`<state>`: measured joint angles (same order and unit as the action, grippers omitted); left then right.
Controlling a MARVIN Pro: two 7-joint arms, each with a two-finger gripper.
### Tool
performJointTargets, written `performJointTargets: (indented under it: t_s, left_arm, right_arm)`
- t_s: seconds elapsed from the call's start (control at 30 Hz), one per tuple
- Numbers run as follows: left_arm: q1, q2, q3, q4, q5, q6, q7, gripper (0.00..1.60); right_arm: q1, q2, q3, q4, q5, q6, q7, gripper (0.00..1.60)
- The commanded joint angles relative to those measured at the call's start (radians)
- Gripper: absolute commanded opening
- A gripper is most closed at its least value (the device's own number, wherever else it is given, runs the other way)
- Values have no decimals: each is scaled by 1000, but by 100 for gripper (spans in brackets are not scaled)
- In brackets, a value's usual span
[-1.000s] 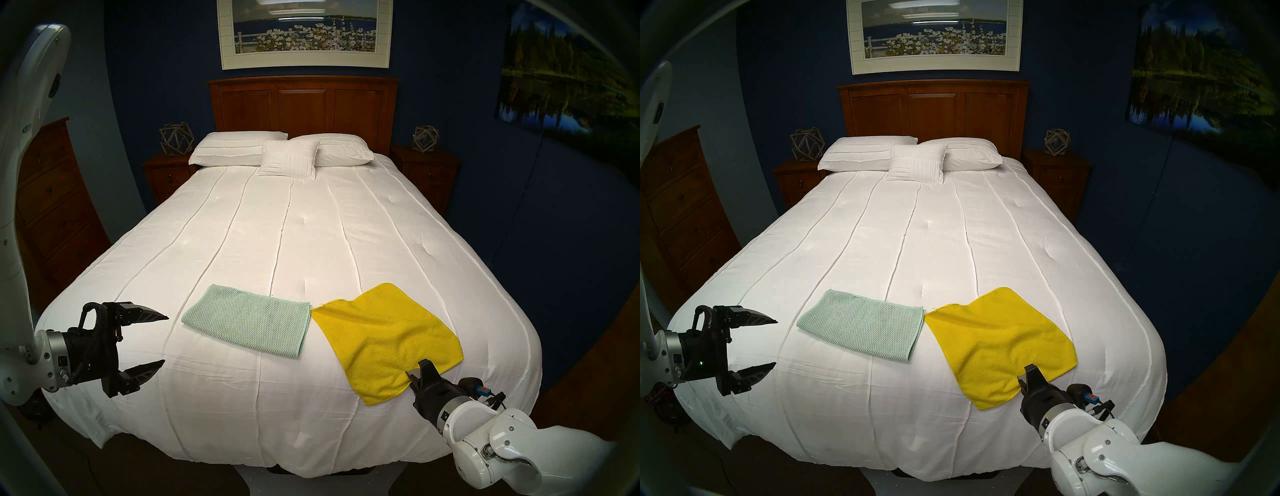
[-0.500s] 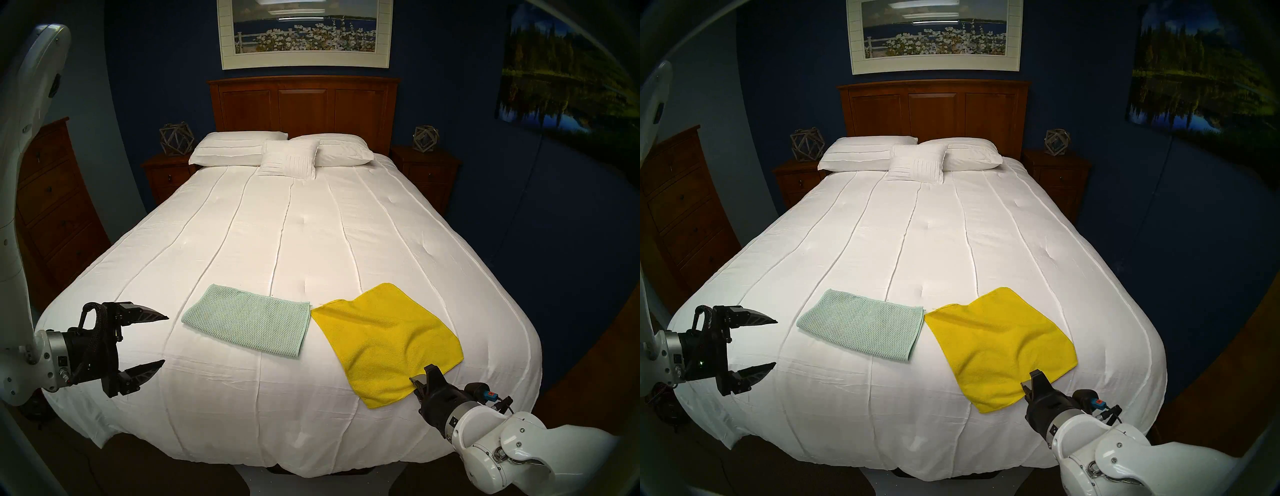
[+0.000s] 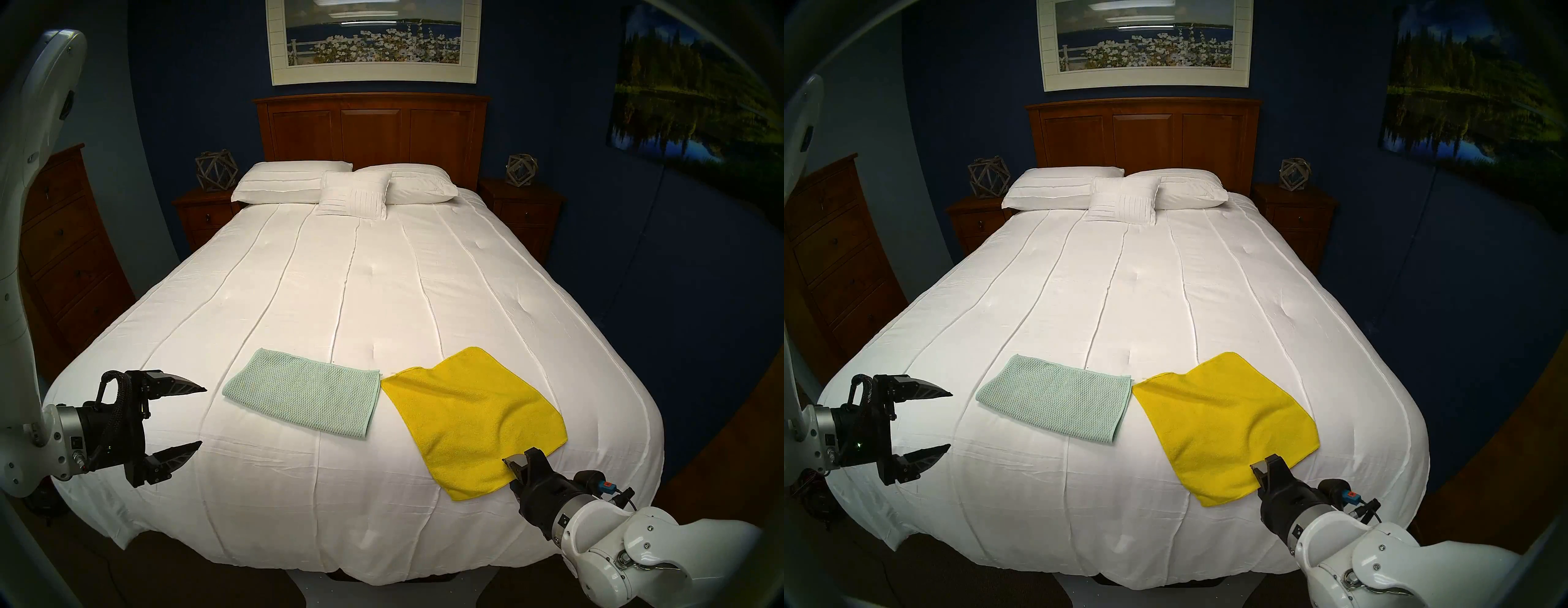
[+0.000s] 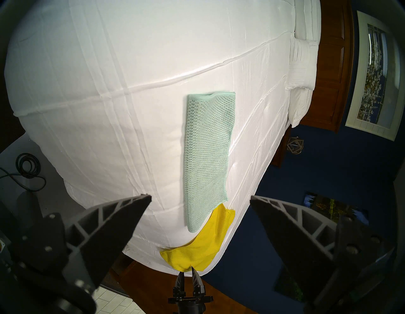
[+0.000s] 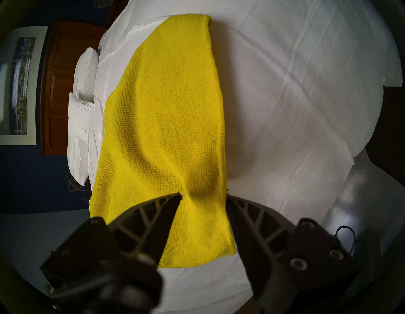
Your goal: Fold the hand towels twice and stack them up
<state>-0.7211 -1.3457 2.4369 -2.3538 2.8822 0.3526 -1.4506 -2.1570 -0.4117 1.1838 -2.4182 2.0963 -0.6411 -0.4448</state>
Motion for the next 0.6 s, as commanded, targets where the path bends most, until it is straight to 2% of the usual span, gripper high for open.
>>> performJointTargets:
  t_s: [0.0, 0.03, 0.2, 0.27, 0.3, 0.37, 0.4, 0.43, 0.57]
  left_arm:
    - [-3, 2, -1, 0, -2, -1, -5, 160]
    - [-3, 2, -1, 0, -2, -1, -5, 160]
    - [-3, 2, -1, 0, -2, -1, -5, 160]
    - [-3, 2, -1, 0, -2, -1, -5, 160]
    - [-3, 2, -1, 0, -2, -1, -5, 160]
    - [-3, 2, -1, 0, -2, -1, -5, 160]
    - [-3, 2, -1, 0, -2, -1, -5, 160]
    - [-3, 2, -1, 0, -2, 0, -5, 160]
    - [-3, 2, -1, 0, -2, 0, -4, 160]
  right_arm:
    - [13, -11, 1, -18, -5, 3, 12, 76]
    - [20, -15, -1, -16, -6, 6, 9, 70]
    - [39, -19, -6, -15, 0, 28, 4, 59]
    - [41, -18, -4, -15, 6, 35, 2, 48]
    - [42, -19, -4, -15, 6, 37, 1, 31]
    - [40, -27, -3, -19, 5, 31, 7, 10]
    - [34, -37, 9, -25, 19, 26, 26, 10]
    - [36, -34, 15, -25, 20, 24, 23, 0]
    - [87, -55, 15, -25, 9, 54, 28, 0]
